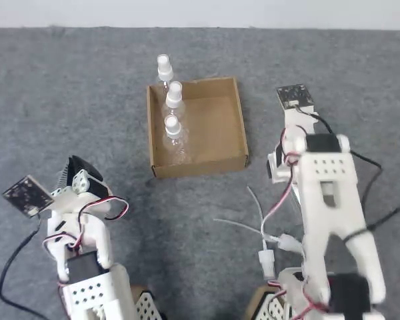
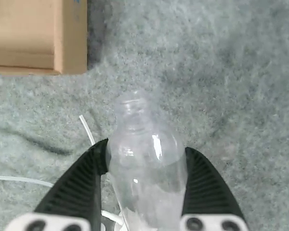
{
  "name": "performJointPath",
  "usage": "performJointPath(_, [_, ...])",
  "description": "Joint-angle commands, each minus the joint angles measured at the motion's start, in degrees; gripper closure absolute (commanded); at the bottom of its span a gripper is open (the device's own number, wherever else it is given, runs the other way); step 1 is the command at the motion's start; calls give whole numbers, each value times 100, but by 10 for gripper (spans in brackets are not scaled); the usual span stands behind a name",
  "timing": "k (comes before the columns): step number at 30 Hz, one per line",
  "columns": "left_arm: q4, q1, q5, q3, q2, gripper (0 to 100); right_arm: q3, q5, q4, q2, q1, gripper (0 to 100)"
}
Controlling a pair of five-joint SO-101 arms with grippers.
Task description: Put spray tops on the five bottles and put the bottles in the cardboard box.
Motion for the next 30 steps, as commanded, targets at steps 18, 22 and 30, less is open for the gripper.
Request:
performJointPath(18, [-105, 0, -53, -75, -88, 988, 2778, -44, -1886, -4031, 453, 940])
performJointPath(22, [-105, 0, -53, -75, -88, 988, 2998, -70, -2044, -4365, 778, 940])
performJointPath(30, [-141, -26, -53, -101, -97, 988, 3103, -79, -2035, -4629, 919, 940])
